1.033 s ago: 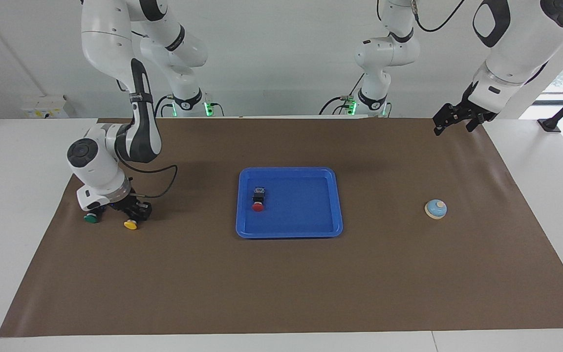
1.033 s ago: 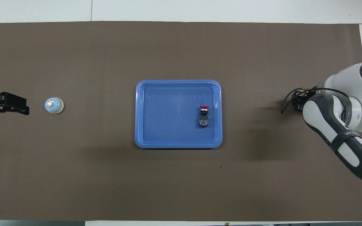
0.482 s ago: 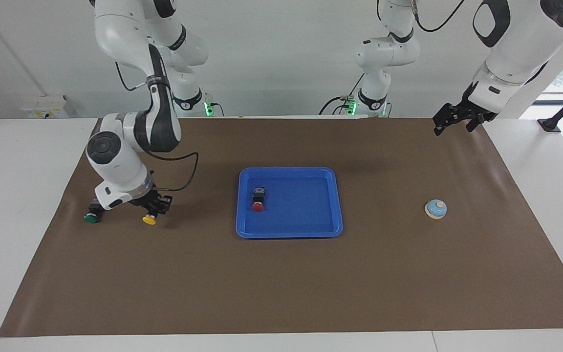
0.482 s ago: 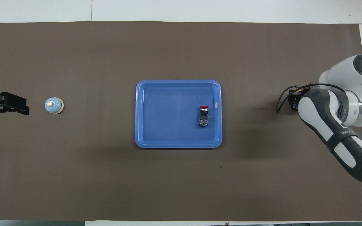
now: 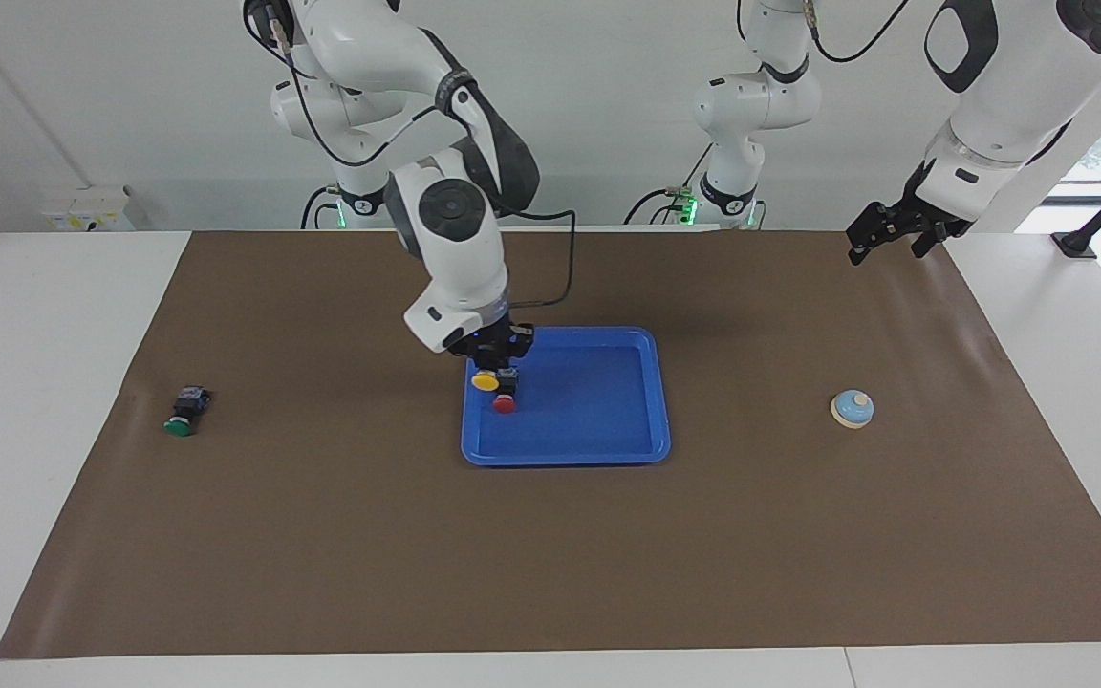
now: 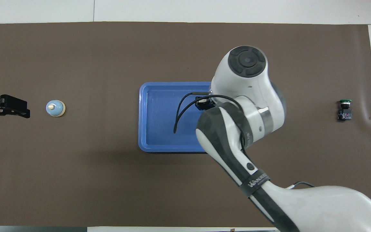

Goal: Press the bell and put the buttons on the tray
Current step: 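Carry the yellow button into the tray beside the red one and release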

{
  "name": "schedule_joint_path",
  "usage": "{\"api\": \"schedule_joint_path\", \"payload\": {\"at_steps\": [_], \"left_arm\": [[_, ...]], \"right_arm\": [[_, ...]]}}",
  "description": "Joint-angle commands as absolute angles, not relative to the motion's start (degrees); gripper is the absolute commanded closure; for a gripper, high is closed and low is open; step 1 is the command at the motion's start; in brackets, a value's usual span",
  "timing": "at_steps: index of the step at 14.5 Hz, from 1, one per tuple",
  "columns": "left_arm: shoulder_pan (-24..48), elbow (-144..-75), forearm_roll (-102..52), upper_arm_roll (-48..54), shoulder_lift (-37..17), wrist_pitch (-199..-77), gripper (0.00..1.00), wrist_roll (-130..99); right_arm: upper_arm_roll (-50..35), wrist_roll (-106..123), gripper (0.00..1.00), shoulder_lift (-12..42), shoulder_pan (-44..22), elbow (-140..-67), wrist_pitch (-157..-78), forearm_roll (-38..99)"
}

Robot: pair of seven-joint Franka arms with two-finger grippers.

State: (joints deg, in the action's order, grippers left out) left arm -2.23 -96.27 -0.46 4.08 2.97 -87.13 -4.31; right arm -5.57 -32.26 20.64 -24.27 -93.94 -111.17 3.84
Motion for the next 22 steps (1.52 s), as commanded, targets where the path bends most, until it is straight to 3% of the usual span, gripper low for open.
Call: {"api": "schedule_joint_path", "payload": {"at_steps": [1,5,12,13,14,18,22], "left_arm": [[-2.5,-95.4,-1.1,4.1,2.9,-86.0,0.00,-4.5],[-2.5,-95.4,-1.1,4.1,2.9,-86.1,0.00,-4.6],[-2.5,-95.4,-1.1,4.1,2.9,-86.1,0.00,-4.6],[-2.5,-95.4,-1.1,4.1,2.9,-86.0,0.00,-4.6],[-2.5,-95.4,-1.1,4.1,2.9,-86.0,0.00,-4.5],[-2.5,-95.4,-1.1,4.1,2.9,-86.0,0.00,-4.5],[-2.5,-95.4,-1.1,4.1,2.9,-86.1,0.00,-4.5]], "right_arm": [[-5.1,-34.5,1.00,25.4,-28.9,-92.7,-116.7,4.6],[-5.1,-33.8,1.00,26.6,-31.5,-98.2,-124.6,4.2],[-5.1,-34.7,1.00,24.9,-31.5,-104.7,-129.5,4.3],[-5.1,-35.5,0.72,24.9,-31.5,-104.7,-129.4,4.3],[-5.1,-37.0,0.01,24.9,-31.5,-104.3,-128.9,4.4],[-4.0,-41.8,0.00,21.7,-28.1,-101.5,-119.8,4.4],[-3.6,-33.6,0.00,14.2,-14.5,-100.7,-110.2,4.1]]}}
